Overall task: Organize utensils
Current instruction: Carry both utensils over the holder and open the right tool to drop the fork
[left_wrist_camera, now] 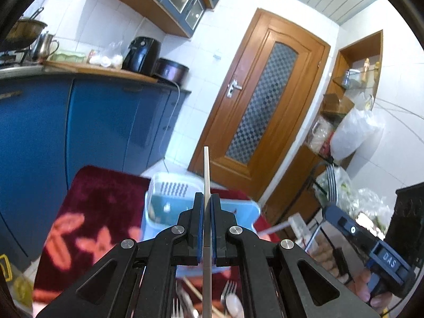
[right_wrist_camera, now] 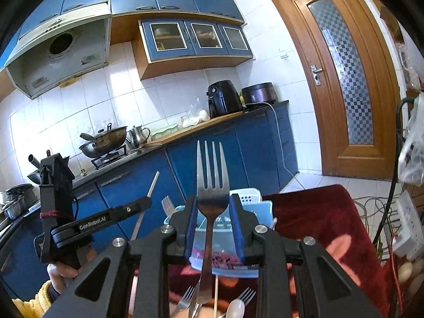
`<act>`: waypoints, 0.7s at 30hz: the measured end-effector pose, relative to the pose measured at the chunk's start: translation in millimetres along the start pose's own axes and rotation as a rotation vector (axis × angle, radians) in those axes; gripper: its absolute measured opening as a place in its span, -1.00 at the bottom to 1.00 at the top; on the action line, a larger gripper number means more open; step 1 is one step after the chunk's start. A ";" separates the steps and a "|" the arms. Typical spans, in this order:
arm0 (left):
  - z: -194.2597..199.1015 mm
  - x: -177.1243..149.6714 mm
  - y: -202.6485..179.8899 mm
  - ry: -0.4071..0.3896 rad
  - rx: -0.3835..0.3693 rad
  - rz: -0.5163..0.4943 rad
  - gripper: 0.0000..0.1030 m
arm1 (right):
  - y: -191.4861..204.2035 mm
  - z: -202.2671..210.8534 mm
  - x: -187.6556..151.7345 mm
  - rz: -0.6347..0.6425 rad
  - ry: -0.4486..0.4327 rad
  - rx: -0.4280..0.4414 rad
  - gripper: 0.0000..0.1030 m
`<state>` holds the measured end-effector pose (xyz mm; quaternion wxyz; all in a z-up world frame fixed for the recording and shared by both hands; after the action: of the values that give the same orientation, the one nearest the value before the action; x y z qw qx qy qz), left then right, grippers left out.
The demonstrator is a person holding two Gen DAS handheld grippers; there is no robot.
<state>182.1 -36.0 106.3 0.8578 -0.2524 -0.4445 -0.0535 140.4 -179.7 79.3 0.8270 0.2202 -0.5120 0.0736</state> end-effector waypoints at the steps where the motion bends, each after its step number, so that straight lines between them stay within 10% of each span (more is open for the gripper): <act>1: -2.7 7.7 0.1 -0.018 0.000 0.003 -0.92 | -0.9 -2.3 4.1 0.003 -0.001 -0.004 -0.48; 21: -63.8 79.7 24.6 -0.284 0.196 -0.020 -0.92 | -36.1 -43.7 70.7 0.023 -0.060 -0.110 -0.48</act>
<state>284.5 -34.8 129.3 0.8065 -0.1679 -0.5667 0.0177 221.3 -200.0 114.4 0.8213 0.1707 -0.5423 0.0483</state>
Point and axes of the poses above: each gripper's, at about its wrist camera, not at the fingertips, and z roughly against the way its jaws point, y to its left, x to its top, the point moved 10 cm from there along -z, roughly the way its jaws point, and after that the axes turned 11 degrees about y, right-handed, at the moved point
